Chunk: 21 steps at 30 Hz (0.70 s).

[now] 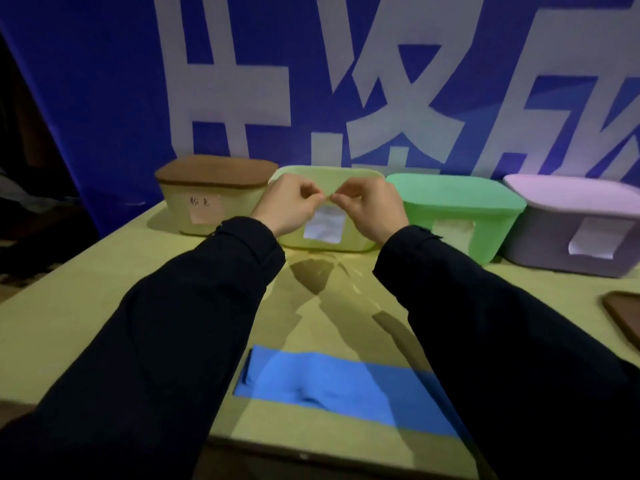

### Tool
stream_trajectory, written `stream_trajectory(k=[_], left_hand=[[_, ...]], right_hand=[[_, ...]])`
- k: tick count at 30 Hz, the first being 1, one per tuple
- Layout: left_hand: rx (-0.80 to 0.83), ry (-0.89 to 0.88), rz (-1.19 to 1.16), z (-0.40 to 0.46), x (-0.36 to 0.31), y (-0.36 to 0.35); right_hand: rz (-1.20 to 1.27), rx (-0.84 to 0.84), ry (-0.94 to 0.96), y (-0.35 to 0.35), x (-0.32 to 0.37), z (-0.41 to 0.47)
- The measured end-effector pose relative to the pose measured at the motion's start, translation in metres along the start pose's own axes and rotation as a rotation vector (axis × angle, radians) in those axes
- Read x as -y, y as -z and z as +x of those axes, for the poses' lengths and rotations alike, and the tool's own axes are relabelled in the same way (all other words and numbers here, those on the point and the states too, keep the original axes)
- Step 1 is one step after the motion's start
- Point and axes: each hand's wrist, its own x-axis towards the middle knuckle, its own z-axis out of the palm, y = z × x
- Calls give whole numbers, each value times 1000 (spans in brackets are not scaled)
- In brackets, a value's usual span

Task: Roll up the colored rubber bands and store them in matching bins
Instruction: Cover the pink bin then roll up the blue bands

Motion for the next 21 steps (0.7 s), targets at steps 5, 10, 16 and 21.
stream_trajectory(k=[5,10,16,21], left_hand=[[246,147,132,-49,5,4],[437,301,198,-91,13,14],[522,404,419,-125,12,26],[647,475,574,-150,7,29]], right_hand=[[-26,248,11,-10,18,-46],[-54,378,-10,-23,33,-78],[-53,417,-12,-28,46,-105],[-42,425,-16,-23,52,-124]])
